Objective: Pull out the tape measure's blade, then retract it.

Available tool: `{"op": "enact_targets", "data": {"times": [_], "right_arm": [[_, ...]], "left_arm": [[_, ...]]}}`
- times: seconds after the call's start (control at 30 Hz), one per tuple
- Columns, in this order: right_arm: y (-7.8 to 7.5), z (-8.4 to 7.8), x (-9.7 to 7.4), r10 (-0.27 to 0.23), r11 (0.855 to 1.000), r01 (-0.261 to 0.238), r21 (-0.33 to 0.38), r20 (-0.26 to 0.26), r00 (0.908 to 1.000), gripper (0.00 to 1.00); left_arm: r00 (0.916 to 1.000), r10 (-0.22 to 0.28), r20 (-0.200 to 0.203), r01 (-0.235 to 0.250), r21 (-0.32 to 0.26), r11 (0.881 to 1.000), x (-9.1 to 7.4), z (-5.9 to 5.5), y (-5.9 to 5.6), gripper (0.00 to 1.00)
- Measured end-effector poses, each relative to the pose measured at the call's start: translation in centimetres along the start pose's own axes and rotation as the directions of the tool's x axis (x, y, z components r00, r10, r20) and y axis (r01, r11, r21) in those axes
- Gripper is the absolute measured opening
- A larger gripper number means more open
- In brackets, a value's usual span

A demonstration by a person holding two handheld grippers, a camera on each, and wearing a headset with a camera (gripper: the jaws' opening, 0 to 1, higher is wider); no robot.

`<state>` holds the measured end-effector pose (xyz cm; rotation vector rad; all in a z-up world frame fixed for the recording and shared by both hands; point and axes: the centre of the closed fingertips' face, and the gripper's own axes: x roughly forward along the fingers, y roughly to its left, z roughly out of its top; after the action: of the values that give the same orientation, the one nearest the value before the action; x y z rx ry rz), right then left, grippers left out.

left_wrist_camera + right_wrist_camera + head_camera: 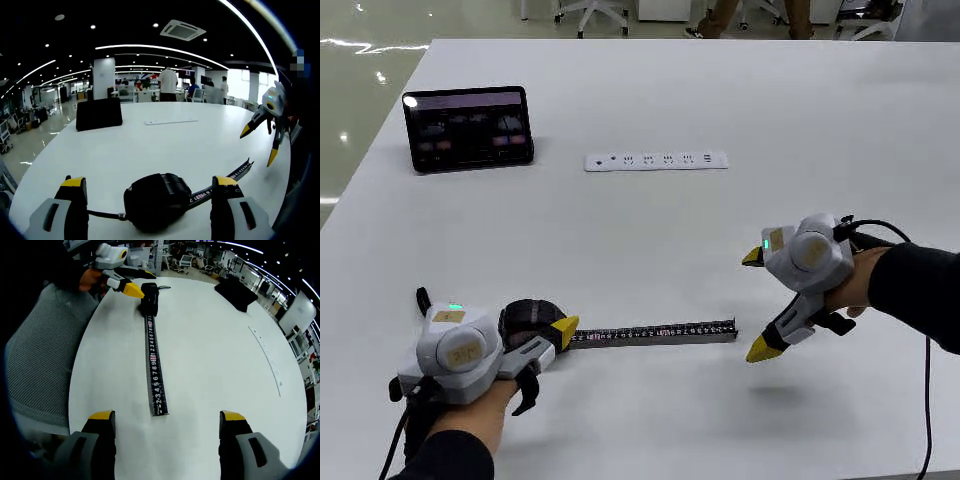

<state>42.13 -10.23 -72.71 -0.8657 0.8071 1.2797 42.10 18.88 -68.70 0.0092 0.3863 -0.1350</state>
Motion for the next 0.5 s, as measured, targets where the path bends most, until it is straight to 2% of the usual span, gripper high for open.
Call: {"op": "enact_targets", "data": {"times": [0.07, 0.17, 0.3, 0.5], "right_arm": [[0.0, 0.0, 0.5, 0.01, 1.0, -0.01, -0.009, -0.009, 0.9999, 0.79], [0.1, 0.0, 1.2, 0.027, 0.999, -0.028, -0.035, -0.016, 0.9995, 0.72], [0.3, -0.2, 1.9, 0.053, 0.998, -0.055, -0.042, -0.033, 0.998, 0.58], [0.8, -0.2, 2.6, 0.081, 0.995, -0.083, -0.05, -0.044, 0.9958, 0.46]], "left_arm": [[1.0, 0.0, 0.01, 0.0, -0.01, 1.0, 0.1, 0.0, 0.0, 1.0], [1.0, 0.0, 0.004, 0.0, -0.03, 1.0, 0.3, -0.5, -0.4, 1.0], [0.9998, -0.021, 0.003, 0.021, -0.02, 1.0, 0.4, -0.9, -0.7, 1.0], [0.9998, -0.018, -0.008, 0.018, -0.035, 0.999, 0.4, -1.2, -0.4, 1.0]]}}
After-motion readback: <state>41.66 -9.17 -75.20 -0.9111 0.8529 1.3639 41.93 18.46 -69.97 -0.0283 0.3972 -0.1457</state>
